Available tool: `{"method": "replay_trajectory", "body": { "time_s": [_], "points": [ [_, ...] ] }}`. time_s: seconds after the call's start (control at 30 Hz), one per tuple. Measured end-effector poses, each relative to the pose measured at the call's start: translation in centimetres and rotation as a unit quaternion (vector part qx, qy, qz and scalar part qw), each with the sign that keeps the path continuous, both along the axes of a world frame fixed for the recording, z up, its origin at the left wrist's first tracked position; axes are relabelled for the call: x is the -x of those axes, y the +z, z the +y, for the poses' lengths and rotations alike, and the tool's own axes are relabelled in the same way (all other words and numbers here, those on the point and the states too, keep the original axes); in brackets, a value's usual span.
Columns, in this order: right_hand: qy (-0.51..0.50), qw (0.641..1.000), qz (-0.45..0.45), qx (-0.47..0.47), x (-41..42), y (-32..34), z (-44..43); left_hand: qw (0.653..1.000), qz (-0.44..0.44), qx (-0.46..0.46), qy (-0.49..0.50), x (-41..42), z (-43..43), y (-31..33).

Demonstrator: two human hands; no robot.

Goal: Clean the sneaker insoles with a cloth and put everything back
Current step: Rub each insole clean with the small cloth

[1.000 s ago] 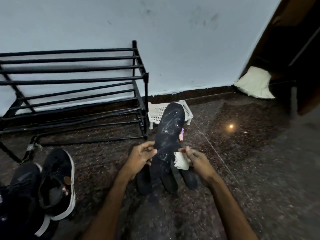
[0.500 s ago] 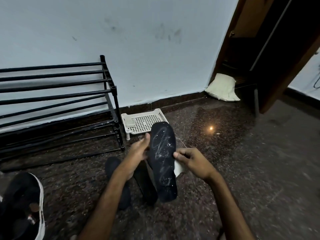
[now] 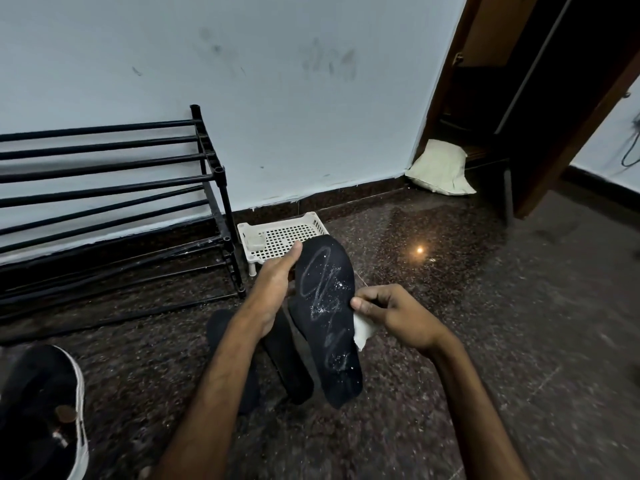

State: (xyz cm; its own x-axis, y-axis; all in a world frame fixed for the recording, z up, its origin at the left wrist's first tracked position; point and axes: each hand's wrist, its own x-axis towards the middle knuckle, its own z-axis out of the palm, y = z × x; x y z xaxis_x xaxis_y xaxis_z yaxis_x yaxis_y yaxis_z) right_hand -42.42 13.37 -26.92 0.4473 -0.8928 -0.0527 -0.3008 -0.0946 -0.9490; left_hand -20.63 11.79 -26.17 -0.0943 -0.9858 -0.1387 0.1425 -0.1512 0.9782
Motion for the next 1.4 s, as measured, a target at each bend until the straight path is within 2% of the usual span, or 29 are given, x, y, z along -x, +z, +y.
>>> {"method": "replay_trajectory", "body": {
  "time_s": [0.1,0.2,0.4,0.53,0.6,0.63,0.73,0.87,0.9,0.93,0.97,1.03,1.07,1.13,1.2,1.27,1.33,1.4],
  "points": [
    [-0.007,1.000,-0.017,-0.002,-0.5,0.5,0.2,0.999,0.030,-0.001,-0.019,0.0,0.1,-0.1],
    [-0.013,1.000,-0.015,0.009,-1.1,1.0,0.4,0.992,0.125,-0.011,-0.031,0.3,0.2,-0.3],
    [-0.019,0.997,-0.057,-0.038,-2.5,1.2,0.9,0.948,0.293,-0.034,-0.116,1.4,0.5,-0.3],
    [-0.034,0.999,0.025,0.007,-0.4,2.3,1.5,0.937,0.331,-0.015,-0.108,1.5,0.0,-0.4],
    [-0.118,0.990,0.055,0.046,0.8,3.8,1.8,0.942,0.320,-0.005,-0.098,1.6,-0.1,-0.3],
    [-0.178,0.977,0.076,0.089,1.1,4.8,1.8,0.944,0.316,-0.005,-0.096,1.8,-0.2,-0.3],
    [-0.306,0.898,0.143,0.283,0.4,7.5,2.0,0.953,0.286,-0.006,-0.100,2.7,-0.2,0.0],
    [-0.285,0.824,0.238,0.427,-2.6,7.6,2.6,0.960,0.254,-0.006,-0.120,4.0,0.1,0.2],
    [-0.254,0.819,0.266,0.440,-3.1,7.2,2.7,0.957,0.262,-0.007,-0.123,4.1,0.2,0.4],
    [-0.205,0.836,0.279,0.426,-3.5,7.0,2.8,0.954,0.275,-0.007,-0.124,4.1,0.2,0.6],
    [-0.145,0.870,0.275,0.383,-3.6,7.0,2.9,0.949,0.291,-0.003,-0.124,4.0,0.1,0.8],
    [-0.027,0.934,0.258,0.246,-2.8,7.8,3.4,0.944,0.310,0.009,-0.111,3.7,-0.1,1.1],
    [0.014,0.950,0.256,0.178,-2.2,8.3,3.7,0.944,0.312,0.016,-0.106,3.4,-0.3,1.3],
    [0.002,0.967,0.224,0.124,-0.8,9.2,3.9,0.943,0.312,0.020,-0.111,3.1,-0.6,1.2],
    [-0.111,0.958,0.180,0.192,-0.1,9.8,3.8,0.942,0.313,0.015,-0.123,3.0,-0.6,1.1],
    [-0.196,0.918,0.170,0.299,-0.5,9.5,3.5,0.940,0.314,0.008,-0.131,3.2,-0.5,1.3],
    [-0.193,0.906,0.172,0.336,-1.8,8.7,3.5,0.936,0.324,0.002,-0.139,3.4,-0.3,1.7],
    [-0.112,0.928,0.206,0.289,-3.0,8.0,3.9,0.932,0.339,0.011,-0.130,3.2,-0.4,1.9]
  ]
}}
